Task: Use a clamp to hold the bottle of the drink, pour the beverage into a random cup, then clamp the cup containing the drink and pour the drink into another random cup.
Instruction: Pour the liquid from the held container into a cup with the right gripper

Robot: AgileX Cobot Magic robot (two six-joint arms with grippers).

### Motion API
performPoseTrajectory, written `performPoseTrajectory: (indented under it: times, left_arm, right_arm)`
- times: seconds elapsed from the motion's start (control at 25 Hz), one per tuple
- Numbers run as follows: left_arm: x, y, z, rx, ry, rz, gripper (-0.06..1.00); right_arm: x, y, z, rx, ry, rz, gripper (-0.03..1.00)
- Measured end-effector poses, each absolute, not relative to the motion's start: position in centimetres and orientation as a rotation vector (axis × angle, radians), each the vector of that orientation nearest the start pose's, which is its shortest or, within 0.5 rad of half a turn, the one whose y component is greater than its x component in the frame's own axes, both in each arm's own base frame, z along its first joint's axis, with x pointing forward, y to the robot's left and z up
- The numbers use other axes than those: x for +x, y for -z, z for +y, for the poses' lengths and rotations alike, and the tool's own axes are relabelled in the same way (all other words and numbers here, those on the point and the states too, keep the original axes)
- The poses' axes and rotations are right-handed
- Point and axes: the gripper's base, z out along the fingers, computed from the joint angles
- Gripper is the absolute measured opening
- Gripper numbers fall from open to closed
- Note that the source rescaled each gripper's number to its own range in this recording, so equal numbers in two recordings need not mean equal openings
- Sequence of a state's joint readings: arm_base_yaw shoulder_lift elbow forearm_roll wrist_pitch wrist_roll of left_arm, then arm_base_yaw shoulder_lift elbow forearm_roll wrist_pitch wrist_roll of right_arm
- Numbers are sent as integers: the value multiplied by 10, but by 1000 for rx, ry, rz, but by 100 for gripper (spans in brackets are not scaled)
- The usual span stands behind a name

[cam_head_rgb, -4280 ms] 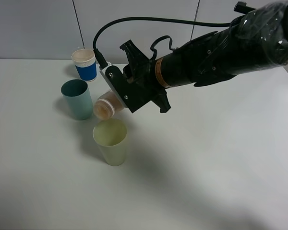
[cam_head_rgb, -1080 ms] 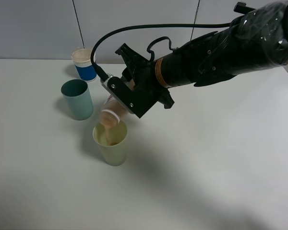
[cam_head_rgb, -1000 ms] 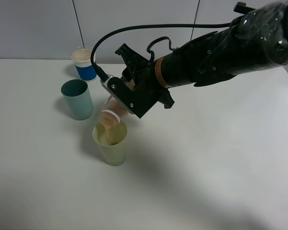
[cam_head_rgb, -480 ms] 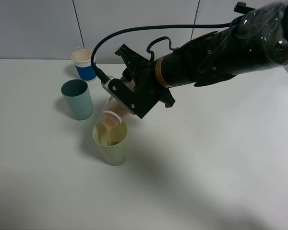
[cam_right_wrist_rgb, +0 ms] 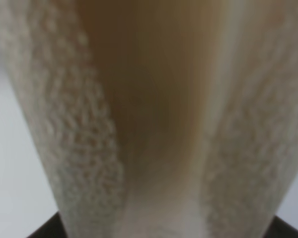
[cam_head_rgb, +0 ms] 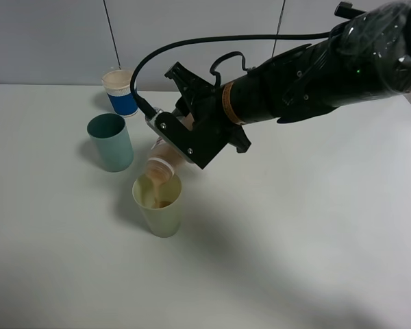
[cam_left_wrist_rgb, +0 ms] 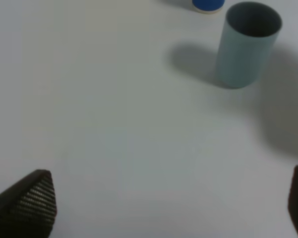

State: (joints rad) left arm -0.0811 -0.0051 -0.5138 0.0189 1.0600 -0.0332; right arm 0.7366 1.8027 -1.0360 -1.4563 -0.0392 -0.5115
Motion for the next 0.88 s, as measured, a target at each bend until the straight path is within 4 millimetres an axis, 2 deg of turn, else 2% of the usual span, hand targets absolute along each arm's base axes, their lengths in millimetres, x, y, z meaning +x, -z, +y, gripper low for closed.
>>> performPoseTrajectory:
  times: [0.4, 0.88]
  left_arm:
    - [-7, -281, 2, 47, 50, 2024, 95]
    - [-7, -281, 2, 47, 50, 2024, 95]
  right_arm:
    - [280, -203, 257, -2244, 635, 483, 1]
    - [280, -204, 257, -2261, 665, 420, 1]
